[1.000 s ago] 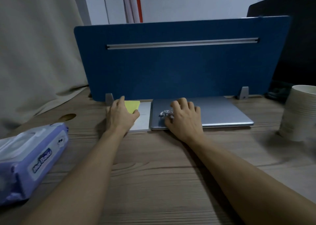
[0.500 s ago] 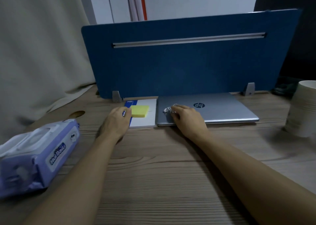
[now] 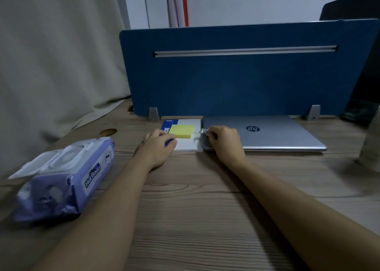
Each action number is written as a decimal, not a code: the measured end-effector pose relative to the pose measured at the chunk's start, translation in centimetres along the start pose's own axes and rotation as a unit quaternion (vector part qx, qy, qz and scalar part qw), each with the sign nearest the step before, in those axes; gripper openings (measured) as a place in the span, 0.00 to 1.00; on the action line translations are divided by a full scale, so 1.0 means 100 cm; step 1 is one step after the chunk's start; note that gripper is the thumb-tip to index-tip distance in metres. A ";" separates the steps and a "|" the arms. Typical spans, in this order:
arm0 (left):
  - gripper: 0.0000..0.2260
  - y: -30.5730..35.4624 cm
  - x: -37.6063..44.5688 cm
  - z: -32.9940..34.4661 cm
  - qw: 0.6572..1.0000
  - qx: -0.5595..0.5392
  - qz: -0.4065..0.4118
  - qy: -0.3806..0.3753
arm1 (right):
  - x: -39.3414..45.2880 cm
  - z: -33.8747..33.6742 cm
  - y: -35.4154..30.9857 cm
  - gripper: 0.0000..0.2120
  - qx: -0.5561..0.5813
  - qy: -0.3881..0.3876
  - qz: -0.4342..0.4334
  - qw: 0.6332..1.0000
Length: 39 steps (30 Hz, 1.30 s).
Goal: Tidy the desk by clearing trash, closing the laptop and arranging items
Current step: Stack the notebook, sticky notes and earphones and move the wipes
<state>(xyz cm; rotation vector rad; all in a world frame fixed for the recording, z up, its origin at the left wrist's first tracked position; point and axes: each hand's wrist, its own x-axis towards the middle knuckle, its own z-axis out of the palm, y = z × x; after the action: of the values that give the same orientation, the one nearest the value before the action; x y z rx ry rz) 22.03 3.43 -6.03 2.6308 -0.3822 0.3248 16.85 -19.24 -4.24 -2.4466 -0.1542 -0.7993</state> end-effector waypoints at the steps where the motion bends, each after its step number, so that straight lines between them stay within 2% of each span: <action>1: 0.18 0.000 0.002 0.002 1.000 0.012 -0.004 -0.008 | 0.001 0.001 0.001 0.13 0.004 -0.001 0.005 1.000; 4: 0.20 0.003 0.005 0.006 0.999 0.035 -0.002 -0.022 | 0.004 0.004 0.003 0.13 0.024 0.004 0.013 1.000; 8: 0.19 0.001 0.006 0.006 1.000 0.010 -0.009 -0.015 | 0.005 0.013 -0.007 0.13 0.069 0.011 0.003 0.998; 14: 0.19 -0.001 0.008 0.005 0.998 -0.013 -0.053 0.022 | 0.015 0.030 -0.031 0.10 0.083 -0.024 -0.091 0.992; 17: 0.20 -0.001 0.008 0.005 0.998 -0.007 -0.062 0.023 | 0.017 0.036 -0.032 0.10 0.045 -0.066 -0.099 0.992; 20: 0.20 -0.001 0.006 0.004 0.998 -0.004 -0.062 0.016 | 0.013 0.037 -0.026 0.11 -0.039 -0.097 -0.112 0.988; 22: 0.20 0.000 0.005 0.004 0.998 -0.001 -0.063 0.018 | 0.011 0.035 -0.021 0.13 -0.092 -0.097 -0.134 0.982; 24: 0.20 0.000 0.004 0.003 0.998 -0.003 -0.062 0.020 | 0.008 0.032 -0.017 0.12 -0.099 -0.084 -0.148 0.980; 25: 0.20 0.000 0.003 0.003 0.998 -0.007 -0.060 0.021 | 0.007 0.030 -0.015 0.12 -0.088 -0.081 -0.148 0.982; 31: 0.21 0.000 -0.015 -0.002 0.999 -0.025 -0.040 0.024 | -0.007 0.009 0.001 0.26 -0.054 -0.089 -0.103 0.989; 39: 0.22 0.011 -0.060 -0.015 0.997 -0.069 -0.012 0.036 | -0.041 -0.015 -0.002 0.24 -0.058 -0.105 -0.100 0.988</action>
<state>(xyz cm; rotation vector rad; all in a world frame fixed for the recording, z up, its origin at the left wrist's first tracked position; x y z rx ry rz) 15.88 4.46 -6.06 2.4799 -0.3374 0.3705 12.71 -19.69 -5.48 -2.6544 -0.4487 -0.6463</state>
